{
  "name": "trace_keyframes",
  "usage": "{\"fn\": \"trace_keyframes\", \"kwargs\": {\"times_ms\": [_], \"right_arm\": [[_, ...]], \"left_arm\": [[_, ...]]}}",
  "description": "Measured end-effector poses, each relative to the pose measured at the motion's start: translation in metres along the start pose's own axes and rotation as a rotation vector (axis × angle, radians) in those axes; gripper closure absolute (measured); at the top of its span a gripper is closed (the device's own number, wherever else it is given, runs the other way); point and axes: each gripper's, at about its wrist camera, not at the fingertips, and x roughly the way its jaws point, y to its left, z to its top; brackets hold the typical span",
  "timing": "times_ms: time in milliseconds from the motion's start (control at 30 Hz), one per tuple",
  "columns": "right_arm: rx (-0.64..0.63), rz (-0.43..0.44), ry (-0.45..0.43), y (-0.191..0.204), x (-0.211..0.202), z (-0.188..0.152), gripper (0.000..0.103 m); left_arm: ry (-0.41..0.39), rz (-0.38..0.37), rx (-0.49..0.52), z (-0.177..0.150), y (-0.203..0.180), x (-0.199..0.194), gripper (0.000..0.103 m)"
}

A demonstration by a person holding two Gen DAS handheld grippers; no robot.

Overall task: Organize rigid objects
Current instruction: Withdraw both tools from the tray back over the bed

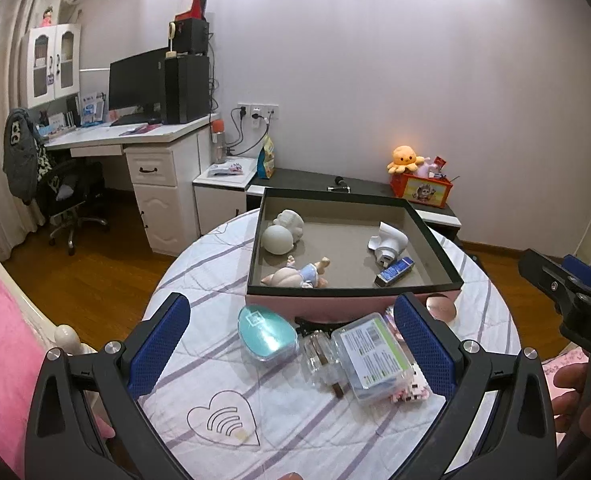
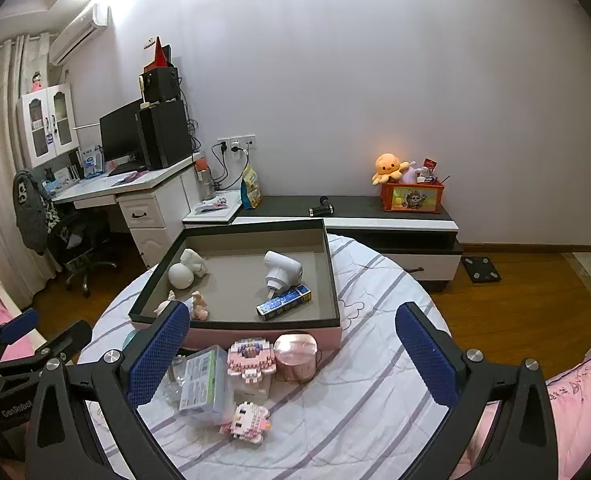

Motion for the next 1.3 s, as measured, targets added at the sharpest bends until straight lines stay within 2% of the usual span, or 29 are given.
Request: {"fn": "trace_keyframes", "kwargs": {"times_ms": [333,1033,1300], "right_arm": [[-0.003,0.000,-0.011,0.001,-0.015,-0.007,0.000],[-0.006,0.000,-0.008,0.001,-0.018,-0.009,0.000],[0.004,-0.023,0.023,-0.010,-0.009,-0.013,0.000]], "left_arm": [[-0.006,0.008,-0.019,-0.008,0.001,-0.014,0.000],[-0.009,0.012,-0.018,-0.011,0.005,-0.019,0.000],[0.024,0.029,-0.015,-0.019,0.012,-0.012,0.000]]}}
